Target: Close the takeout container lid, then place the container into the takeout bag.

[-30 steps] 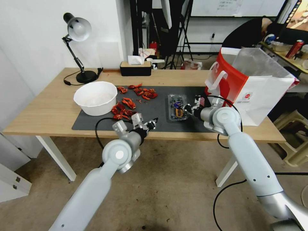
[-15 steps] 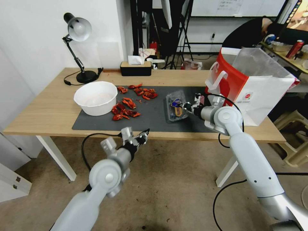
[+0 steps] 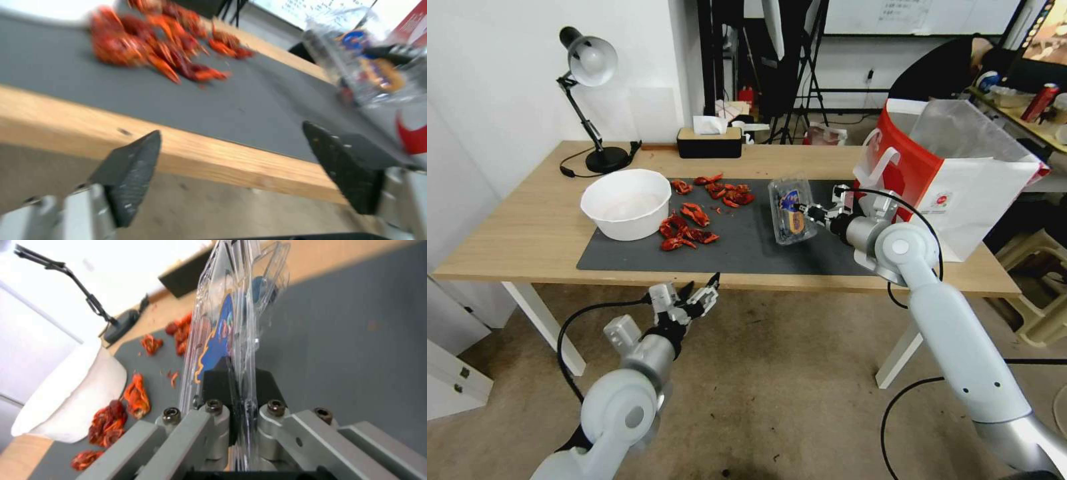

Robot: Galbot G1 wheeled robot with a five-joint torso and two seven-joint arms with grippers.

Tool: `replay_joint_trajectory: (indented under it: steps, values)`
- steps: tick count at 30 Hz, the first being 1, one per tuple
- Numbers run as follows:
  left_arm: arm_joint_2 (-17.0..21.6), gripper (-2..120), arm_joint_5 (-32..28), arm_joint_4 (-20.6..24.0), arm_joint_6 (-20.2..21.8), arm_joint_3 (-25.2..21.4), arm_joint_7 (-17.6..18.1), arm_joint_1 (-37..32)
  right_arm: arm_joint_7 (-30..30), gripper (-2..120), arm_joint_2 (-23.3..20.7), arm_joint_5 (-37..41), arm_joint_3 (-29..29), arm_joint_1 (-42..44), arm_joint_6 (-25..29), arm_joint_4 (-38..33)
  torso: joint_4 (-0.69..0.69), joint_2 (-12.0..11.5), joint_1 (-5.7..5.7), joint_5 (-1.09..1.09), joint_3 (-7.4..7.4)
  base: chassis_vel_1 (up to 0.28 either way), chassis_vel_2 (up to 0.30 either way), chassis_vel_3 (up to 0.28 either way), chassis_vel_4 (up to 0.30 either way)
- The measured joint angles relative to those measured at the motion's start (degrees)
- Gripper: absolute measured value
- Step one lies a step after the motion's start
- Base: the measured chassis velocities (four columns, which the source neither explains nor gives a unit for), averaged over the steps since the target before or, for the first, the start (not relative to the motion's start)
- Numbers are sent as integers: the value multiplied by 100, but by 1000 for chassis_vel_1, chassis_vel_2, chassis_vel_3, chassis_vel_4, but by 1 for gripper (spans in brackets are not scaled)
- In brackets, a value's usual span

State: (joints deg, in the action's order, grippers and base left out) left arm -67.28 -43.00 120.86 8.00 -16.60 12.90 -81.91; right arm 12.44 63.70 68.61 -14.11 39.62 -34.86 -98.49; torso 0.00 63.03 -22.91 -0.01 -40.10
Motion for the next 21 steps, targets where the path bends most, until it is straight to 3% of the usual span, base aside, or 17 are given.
replay_joint_trajectory:
  steps: [2, 3, 6, 7, 12, 14, 15, 18, 21]
  values:
    - [-5, 95, 777, -210, -425, -129, -374, -138, -343, 0, -81, -428, -3, 70, 321, -124, 0, 0, 0, 1, 0, 0, 0, 0, 0]
    - [-5, 95, 777, -210, -425, -129, -374, -138, -343, 0, -81, -428, -3, 70, 321, -124, 0, 0, 0, 1, 0, 0, 0, 0, 0]
    - [-36, 99, 1670, -440, -917, -261, -647, -301, -831, 0, -215, -1020, -30, 132, 897, -239, 0, 0, 0, 1, 0, 0, 0, 0, 0]
    - [-68, 100, 2004, -545, -1114, -314, -663, -335, -1041, 0, -303, -1369, -26, 157, 1353, -281, 0, 0, 0, 1, -1, 0, 0, 0, 0]
    - [-93, 100, 2215, -609, -1219, -357, -660, -339, -1130, 0, -375, -1708, -9, 176, 1789, -325, 0, 0, 0, 1, 0, 0, 0, 0, 0]
    - [-137, 100, 2675, -697, -1384, -415, -621, -340, -1106, 0, -503, -2551, -13, 202, 2518, -416, 0, 0, 0, 1, 0, 0, 0, 0, 0]
    - [-137, 100, 2675, -697, -1384, -415, -621, -340, -1106, 0, -503, -2551, -13, 202, 2518, -416, 0, 0, 0, 1, 0, 0, 0, 0, 0]
    - [-170, 100, 2752, -742, -1415, -363, -569, -378, -767, 0, -752, -3343, -234, 235, 3157, -558, -3, 0, 0, 1, 0, 0, 0, 0, 0]
    - [-204, 100, 2745, -759, -1422, -340, -562, -395, -507, 0, -872, -3461, -292, 184, 3290, -625, -3, 0, 0, 2, 0, 0, 0, 0, 0]
